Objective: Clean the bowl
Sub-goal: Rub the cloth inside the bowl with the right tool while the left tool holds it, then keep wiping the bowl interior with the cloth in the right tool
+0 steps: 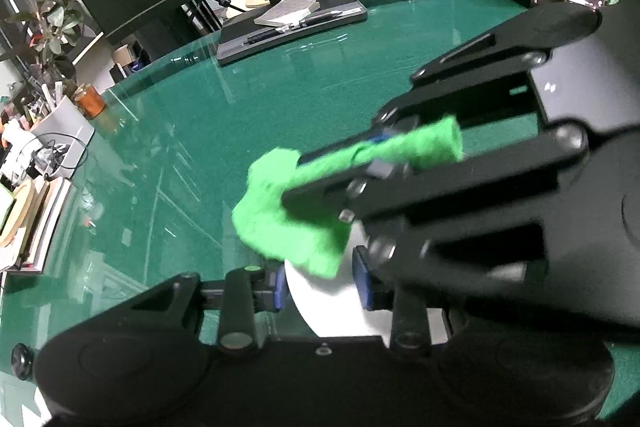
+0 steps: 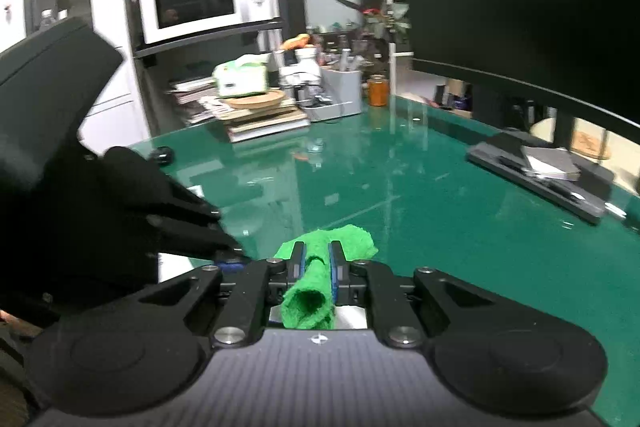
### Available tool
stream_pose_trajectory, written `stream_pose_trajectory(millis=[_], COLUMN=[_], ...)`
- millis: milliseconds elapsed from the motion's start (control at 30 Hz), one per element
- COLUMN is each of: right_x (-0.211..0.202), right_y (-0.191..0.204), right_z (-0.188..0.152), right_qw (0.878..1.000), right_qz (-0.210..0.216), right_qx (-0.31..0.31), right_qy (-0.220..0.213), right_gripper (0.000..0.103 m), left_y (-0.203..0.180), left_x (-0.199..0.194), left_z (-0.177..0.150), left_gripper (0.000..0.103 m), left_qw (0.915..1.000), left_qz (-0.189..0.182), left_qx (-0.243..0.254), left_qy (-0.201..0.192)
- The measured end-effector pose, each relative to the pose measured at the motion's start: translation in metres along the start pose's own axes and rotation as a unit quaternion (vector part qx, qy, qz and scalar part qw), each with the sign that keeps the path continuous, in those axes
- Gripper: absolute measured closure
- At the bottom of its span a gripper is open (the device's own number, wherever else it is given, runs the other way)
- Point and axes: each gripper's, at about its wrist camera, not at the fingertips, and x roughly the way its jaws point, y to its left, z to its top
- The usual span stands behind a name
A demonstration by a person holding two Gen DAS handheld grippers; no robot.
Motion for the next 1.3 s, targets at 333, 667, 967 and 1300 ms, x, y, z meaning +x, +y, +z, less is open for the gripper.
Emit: stream_pose_trajectory(millis=[333, 667, 967, 1300], right_x=[-0.009, -0.008, -0.003, -0.012], right_y=[-0.01, -0.008, 0.0, -0.009], right_z=[-0.002, -0.001, 0.0, -0.003], right_qw=[0.999, 0.999, 0.999, 0.998], right_qz=[-0.029, -0.024, -0.03, -0.054], right_qx=[0.018, 0.032, 0.03, 0.041], right_qy=[0.001, 0.005, 0.007, 0.006], right_gripper=[0.092, 0.092, 0.091, 0.091], left_y=[-0.001, 0.0, -0.009, -0.009], left_x=[0.0, -0.002, 0.0, -0.001], left_z=[0.0, -0.001, 0.001, 0.001], left_gripper=[0.071, 0.071, 0.071, 0.071], left_qw=[1.0, 1.0, 1.0, 1.0], left_qz=[0.003, 0.003, 0.006, 0.005], left_qx=[0.001, 0.007, 0.001, 0.002], left_qy=[0.0, 0.0, 0.002, 0.001])
